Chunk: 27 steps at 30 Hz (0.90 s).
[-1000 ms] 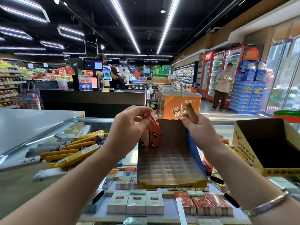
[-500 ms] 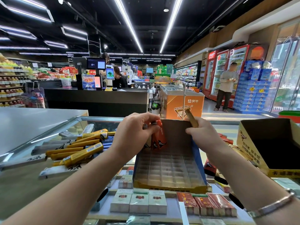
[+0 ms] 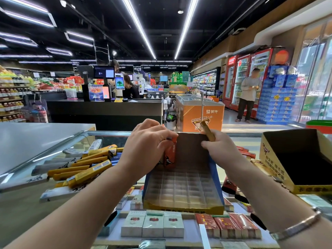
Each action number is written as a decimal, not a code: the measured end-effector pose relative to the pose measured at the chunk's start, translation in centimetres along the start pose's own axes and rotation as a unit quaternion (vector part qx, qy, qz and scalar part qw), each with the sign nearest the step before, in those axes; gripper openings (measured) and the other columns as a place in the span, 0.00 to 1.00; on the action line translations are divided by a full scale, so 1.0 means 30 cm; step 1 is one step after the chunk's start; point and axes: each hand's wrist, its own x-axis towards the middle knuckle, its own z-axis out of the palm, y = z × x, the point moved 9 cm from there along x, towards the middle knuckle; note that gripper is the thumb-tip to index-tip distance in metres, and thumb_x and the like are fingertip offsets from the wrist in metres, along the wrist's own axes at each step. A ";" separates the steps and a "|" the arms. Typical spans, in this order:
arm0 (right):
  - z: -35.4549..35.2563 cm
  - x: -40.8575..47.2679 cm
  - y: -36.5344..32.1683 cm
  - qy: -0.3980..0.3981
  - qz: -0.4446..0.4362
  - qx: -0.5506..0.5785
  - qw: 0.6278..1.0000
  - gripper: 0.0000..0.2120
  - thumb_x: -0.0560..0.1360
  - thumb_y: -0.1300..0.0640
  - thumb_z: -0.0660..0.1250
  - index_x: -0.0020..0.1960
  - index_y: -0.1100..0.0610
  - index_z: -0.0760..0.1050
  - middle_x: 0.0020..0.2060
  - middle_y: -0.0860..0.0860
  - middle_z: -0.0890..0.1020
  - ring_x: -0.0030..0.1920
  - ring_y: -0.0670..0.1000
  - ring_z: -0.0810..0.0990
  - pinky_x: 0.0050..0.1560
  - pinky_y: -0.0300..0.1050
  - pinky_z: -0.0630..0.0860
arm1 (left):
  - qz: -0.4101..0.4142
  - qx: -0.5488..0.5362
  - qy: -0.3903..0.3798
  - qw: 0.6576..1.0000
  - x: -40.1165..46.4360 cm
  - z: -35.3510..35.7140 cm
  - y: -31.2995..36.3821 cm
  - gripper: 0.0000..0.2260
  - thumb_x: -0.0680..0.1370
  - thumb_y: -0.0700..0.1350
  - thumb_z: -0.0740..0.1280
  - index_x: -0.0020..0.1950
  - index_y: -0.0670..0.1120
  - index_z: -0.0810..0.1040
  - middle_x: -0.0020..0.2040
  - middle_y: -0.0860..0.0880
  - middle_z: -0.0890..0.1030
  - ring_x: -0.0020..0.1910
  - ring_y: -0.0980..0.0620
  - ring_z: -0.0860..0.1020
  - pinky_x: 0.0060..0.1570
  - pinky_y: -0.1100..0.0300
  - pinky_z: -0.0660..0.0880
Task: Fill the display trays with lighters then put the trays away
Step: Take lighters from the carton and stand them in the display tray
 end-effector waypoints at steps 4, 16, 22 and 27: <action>0.001 0.000 0.000 0.002 -0.001 0.006 1.000 0.06 0.78 0.63 0.59 0.52 0.56 0.72 0.44 0.57 0.76 0.39 0.48 0.73 0.37 0.37 0.70 | 0.034 0.032 -0.004 0.999 0.001 0.004 0.019 0.10 0.69 0.41 0.73 0.50 0.48 0.83 0.47 0.51 0.84 0.50 0.47 0.77 0.52 0.54 0.68; 0.003 0.001 0.004 0.001 0.003 0.001 1.000 0.07 0.78 0.62 0.59 0.56 0.56 0.71 0.49 0.58 0.77 0.43 0.49 0.74 0.40 0.37 0.70 | -0.040 -0.067 0.019 0.997 -0.009 0.012 -0.032 0.09 0.70 0.41 0.73 0.49 0.50 0.83 0.45 0.52 0.83 0.47 0.56 0.78 0.45 0.57 0.78; 0.002 -0.003 0.002 -0.002 0.002 0.000 1.000 0.07 0.78 0.63 0.59 0.55 0.57 0.72 0.50 0.60 0.77 0.45 0.52 0.75 0.42 0.39 0.71 | -0.061 -0.096 0.001 0.993 -0.007 0.013 -0.044 0.08 0.71 0.43 0.72 0.49 0.50 0.83 0.48 0.49 0.83 0.47 0.52 0.80 0.46 0.51 0.78; 0.003 -0.006 -0.001 0.002 0.003 0.010 1.000 0.06 0.78 0.62 0.59 0.53 0.54 0.71 0.47 0.57 0.77 0.43 0.48 0.74 0.41 0.38 0.70 | -0.031 -0.060 -0.039 0.997 0.003 0.020 -0.031 0.08 0.70 0.41 0.73 0.48 0.48 0.84 0.50 0.48 0.82 0.52 0.49 0.78 0.55 0.49 0.74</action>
